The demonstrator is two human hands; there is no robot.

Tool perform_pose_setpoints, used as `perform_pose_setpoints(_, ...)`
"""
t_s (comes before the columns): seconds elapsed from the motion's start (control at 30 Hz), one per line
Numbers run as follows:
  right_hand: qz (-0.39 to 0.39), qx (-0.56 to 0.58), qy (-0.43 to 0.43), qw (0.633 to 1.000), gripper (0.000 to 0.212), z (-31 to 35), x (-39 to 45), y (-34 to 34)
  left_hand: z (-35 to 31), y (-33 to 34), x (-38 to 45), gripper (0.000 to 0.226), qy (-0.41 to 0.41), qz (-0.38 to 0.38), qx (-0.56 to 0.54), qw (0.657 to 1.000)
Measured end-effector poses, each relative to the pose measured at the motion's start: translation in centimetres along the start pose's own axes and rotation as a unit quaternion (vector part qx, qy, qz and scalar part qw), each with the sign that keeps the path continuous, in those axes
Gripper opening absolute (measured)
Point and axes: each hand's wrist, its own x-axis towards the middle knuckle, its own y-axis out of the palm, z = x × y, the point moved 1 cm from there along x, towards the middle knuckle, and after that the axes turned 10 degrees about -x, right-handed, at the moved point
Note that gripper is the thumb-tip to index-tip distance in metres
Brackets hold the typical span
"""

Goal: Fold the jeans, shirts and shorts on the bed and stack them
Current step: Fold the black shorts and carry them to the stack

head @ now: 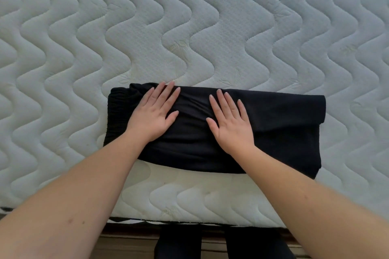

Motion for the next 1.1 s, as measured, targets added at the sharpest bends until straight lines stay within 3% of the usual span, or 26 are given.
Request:
perform_pose_setpoints(0.1,0.018,-0.011,0.015,1.0,0.062,-3.6,-2.1,0.3,-0.7,-0.6,-0.3,0.065,-0.014,0.014,0.003,1.0)
perform_pose_setpoints(0.23,0.036,-0.005,0.011,0.999,0.062,-7.1,-5.0,0.1,-4.5,-1.8,-0.2,0.064,-0.047,-0.022,-0.018,0.998)
perform_pose_setpoints(0.33,0.009,0.073,0.109,0.991,0.058,-10.0,-7.4,-0.1,-10.3,-1.8,0.8,0.061,0.011,-0.051,-0.045,0.998)
perform_pose_setpoints(0.4,-0.018,0.155,0.277,0.948,0.055,-12.6,-8.7,-0.2,-14.7,-1.1,1.8,0.059,0.061,-0.046,-0.053,0.996)
perform_pose_setpoints(0.47,-0.006,0.239,0.448,0.862,0.059,-15.5,-9.6,-0.1,-18.4,0.0,2.3,0.058,0.095,-0.025,-0.046,0.994)
perform_pose_setpoints(0.53,0.041,0.295,0.528,0.795,0.064,-18.0,-9.6,-0.1,-20.2,1.3,2.2,0.059,0.094,-0.002,-0.036,0.995)
perform_pose_setpoints(0.7,0.056,0.418,0.468,0.777,0.062,-20.4,-8.6,-0.5,-19.6,2.9,0.4,0.06,0.09,-0.014,-0.009,0.996)
perform_pose_setpoints(0.87,0.121,0.411,0.452,0.782,0.083,-20.4,-7.3,-1.2,-17.5,3.6,-1.7,0.061,0.098,-0.015,0.007,0.995)
perform_pose_setpoints(0.97,0.155,0.369,0.397,0.826,0.065,-20.4,-7.2,-0.7,-17.3,3.7,-1.8,0.062,0.092,-0.006,0.017,0.996)
perform_pose_setpoints(1.1,0.075,0.354,0.329,0.872,0.038,-20.3,-8.2,-0.1,-18.4,3.6,-0.9,0.062,0.08,-0.006,0.025,0.996)
